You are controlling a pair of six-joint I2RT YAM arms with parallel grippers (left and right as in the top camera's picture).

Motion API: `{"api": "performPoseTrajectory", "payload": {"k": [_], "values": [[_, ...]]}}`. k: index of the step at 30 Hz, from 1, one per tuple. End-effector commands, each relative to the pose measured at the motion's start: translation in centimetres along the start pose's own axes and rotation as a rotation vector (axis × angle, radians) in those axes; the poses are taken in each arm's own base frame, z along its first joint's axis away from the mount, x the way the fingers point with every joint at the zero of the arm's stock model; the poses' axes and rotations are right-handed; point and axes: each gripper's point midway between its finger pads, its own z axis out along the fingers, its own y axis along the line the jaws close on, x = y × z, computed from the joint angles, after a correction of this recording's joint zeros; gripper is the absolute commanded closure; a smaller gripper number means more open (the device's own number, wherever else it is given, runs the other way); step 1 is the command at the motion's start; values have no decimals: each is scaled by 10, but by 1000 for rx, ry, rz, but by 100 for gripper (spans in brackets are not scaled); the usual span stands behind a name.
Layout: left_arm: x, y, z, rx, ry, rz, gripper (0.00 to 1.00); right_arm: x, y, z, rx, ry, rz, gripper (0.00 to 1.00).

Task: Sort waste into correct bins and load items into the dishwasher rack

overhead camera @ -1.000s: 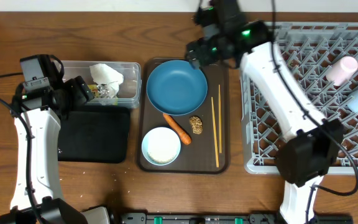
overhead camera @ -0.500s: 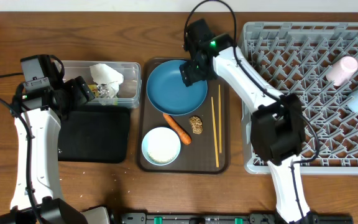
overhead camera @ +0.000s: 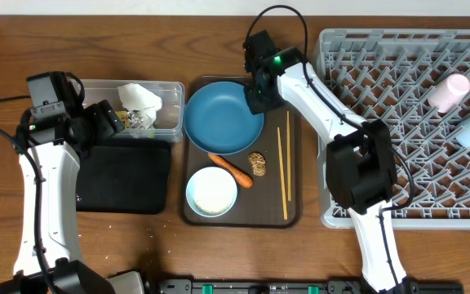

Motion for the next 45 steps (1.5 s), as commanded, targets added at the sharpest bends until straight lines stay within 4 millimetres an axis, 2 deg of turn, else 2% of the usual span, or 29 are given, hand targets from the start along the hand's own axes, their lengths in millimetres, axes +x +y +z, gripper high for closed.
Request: {"api": "performPoseTrajectory", "payload": {"k": [1, 6, 9, 11, 13, 17, 21, 23, 25, 27, 31, 35, 37, 38, 39, 40, 41, 43, 44, 45], "values": [[-3, 2, -4, -7, -12, 3, 12, -5, -13, 0, 19, -9, 33, 99], [-3, 2, -4, -7, -12, 3, 12, -11, -23, -3, 25, -25, 50, 99], [-3, 2, -4, -7, -12, 3, 12, -22, -29, -20, 21, -70, 64, 99], [-3, 2, -4, -7, -12, 3, 12, -34, -35, -42, 19, -124, 62, 99], [-3, 2, -4, -7, -12, 3, 12, -48, -47, -75, 52, -201, 79, 99], [-3, 2, -4, -7, -13, 3, 12, -64, -96, -154, 251, -373, 142, 99], [-4, 2, -4, -6, -16, 3, 12, -59, -154, -232, 491, -499, 216, 99], [-4, 2, -4, -6, -16, 3, 12, -52, -176, -257, 563, -531, 253, 98], [-4, 2, -4, -6, -16, 3, 12, -47, -189, -270, 565, -542, 280, 99], [-4, 2, -4, -6, -16, 3, 12, -46, -182, -265, 468, -524, 253, 99], [-4, 2, -4, -6, -16, 3, 12, -46, -137, -234, 167, -455, 153, 99], [-4, 2, -4, -6, -16, 3, 12, -44, -98, -198, 9, -378, 96, 99], [-4, 2, -4, -6, -16, 3, 12, -44, -83, -178, -13, -338, 69, 98], [-4, 2, -4, -6, -16, 3, 12, -44, -75, -165, -19, -313, 54, 93], [-4, 2, -4, -6, -16, 3, 12, -44, -69, -155, -23, -297, 43, 83], [-4, 2, -4, -6, -16, 3, 12, -44, -63, -145, -28, -282, 33, 68], [-4, 2, -4, -6, -16, 3, 12, -44, -56, -134, -40, -263, 21, 60], [-4, 2, -4, -6, -16, 3, 12, -43, -43, -114, -70, -232, 3, 59], [-4, 2, -4, -6, -16, 3, 12, -43, -36, -103, -83, -215, -7, 53], [-4, 2, -4, -6, -16, 3, 12, -41, -32, -93, -87, -199, -14, 40]]}}
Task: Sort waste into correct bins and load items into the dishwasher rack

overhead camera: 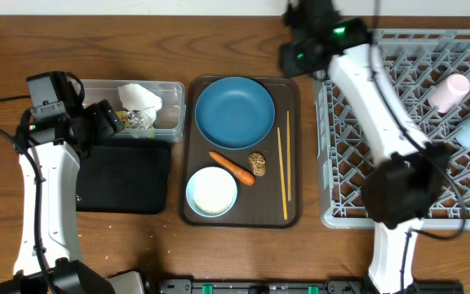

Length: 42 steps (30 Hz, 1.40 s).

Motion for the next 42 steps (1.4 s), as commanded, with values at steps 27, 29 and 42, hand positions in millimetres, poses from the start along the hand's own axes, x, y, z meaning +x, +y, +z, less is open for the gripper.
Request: {"api": "performPoseTrajectory", "payload": {"k": [27, 29, 42], "values": [[-3, 2, -4, -7, -13, 3, 12, 56, 18, 110, 100, 200, -41, 99], [-3, 2, -4, -7, -13, 3, 12, 40, 11, 92, 127, 149, -35, 99], [-3, 2, -4, -7, -13, 3, 12, -50, -119, -132, 667, -298, 66, 99]]}}
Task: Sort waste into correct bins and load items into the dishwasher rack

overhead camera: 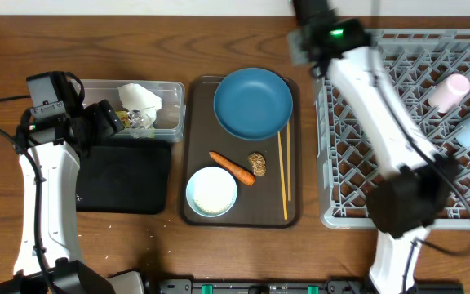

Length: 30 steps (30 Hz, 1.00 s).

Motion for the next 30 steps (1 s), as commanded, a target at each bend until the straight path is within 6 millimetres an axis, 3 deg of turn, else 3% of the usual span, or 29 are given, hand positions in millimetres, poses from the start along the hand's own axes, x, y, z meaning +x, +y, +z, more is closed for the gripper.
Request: {"api": "performPoseTrajectory", "payload": {"k": [1, 4, 9, 13, 20, 30], "values": [[-3, 2, -4, -7, -13, 3, 12, -18, -74, -29, 237, -62, 13, 99], [-3, 2, -4, -7, -13, 3, 12, -13, -71, -27, 144, -34, -9, 99], [-3, 2, -4, -8, -12, 3, 12, 11, -14, -13, -196, 58, -25, 99], [-3, 2, -4, -7, -12, 3, 12, 26, 16, -2, -303, 116, -45, 99], [-3, 2, -4, -7, -12, 3, 12, 30, 28, -2, -337, 134, -32, 99], [-3, 2, -4, -7, -12, 3, 12, 35, 28, -3, -337, 158, -3, 99]]}}
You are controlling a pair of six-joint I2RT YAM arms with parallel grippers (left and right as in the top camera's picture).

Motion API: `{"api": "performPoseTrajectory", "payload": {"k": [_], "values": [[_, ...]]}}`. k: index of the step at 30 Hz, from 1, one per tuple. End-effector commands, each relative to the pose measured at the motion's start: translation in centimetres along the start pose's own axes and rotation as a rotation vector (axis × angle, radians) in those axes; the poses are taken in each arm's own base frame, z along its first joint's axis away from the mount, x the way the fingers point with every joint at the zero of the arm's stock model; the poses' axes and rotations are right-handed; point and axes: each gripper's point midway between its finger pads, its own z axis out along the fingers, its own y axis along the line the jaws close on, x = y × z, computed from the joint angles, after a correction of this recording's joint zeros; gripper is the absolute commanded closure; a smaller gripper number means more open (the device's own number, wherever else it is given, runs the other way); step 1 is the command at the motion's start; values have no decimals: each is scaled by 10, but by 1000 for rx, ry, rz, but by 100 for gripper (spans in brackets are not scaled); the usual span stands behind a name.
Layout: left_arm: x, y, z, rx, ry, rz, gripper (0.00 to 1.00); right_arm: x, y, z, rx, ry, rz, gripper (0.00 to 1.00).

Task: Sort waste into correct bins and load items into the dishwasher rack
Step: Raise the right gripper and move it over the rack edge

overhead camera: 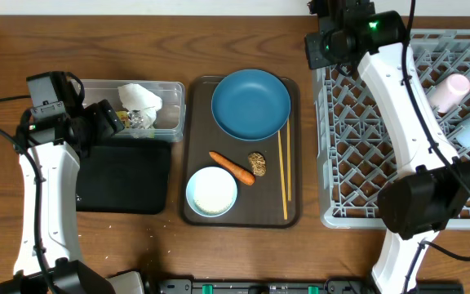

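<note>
A blue plate lies at the back of the brown tray, overlapping its far rim. In front of it are a carrot, a cookie, a pair of chopsticks and a white bowl. My right gripper hangs off the plate, above the back left corner of the grey dishwasher rack; its fingers are hidden under the wrist. My left gripper sits at the near left edge of the clear bin; its jaw state does not show.
The clear bin holds crumpled paper and foil. A black bin lies in front of it. A pink cup and a light blue cup lie in the rack at the far right.
My right gripper has moved to the right, from just behind the tray's back right corner to over the rack's corner. The plate has slid slightly left. The left arm is unchanged.
At first my right gripper was at the right rim of the blue plate, which lay at the tray's back left. Then the gripper stood behind the tray and the plate lay further right. Later the plate overlapped the tray's far rim, where it remains.
</note>
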Motion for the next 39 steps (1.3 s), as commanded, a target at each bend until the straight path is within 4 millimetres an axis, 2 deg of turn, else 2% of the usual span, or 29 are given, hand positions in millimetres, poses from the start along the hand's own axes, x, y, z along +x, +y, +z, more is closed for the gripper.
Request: {"api": "performPoseTrajectory", "payload": {"k": [1, 4, 9, 13, 18, 27, 35, 39], "values": [[-3, 2, -4, -7, -12, 3, 12, 0, 11, -4, -20, -5, 34, 99], [-3, 2, -4, -7, -12, 3, 12, 5, 15, -4, -24, 20, 84, 99], [-3, 2, -4, -7, -12, 3, 12, 32, 31, -7, -60, 136, 217, 99], [-3, 2, -4, -7, -12, 3, 12, 44, 36, -9, -77, 187, 244, 99], [-3, 2, -4, -7, -12, 3, 12, 61, 35, -13, -61, 259, 299, 99], [-3, 2, -4, -7, -12, 3, 12, 92, 33, -23, -32, 392, 298, 99], [-3, 2, -4, -7, -12, 3, 12, 110, 35, -31, -29, 474, 299, 99], [-3, 2, -4, -7, -12, 3, 12, 113, 35, -32, -27, 487, 296, 99]]}}
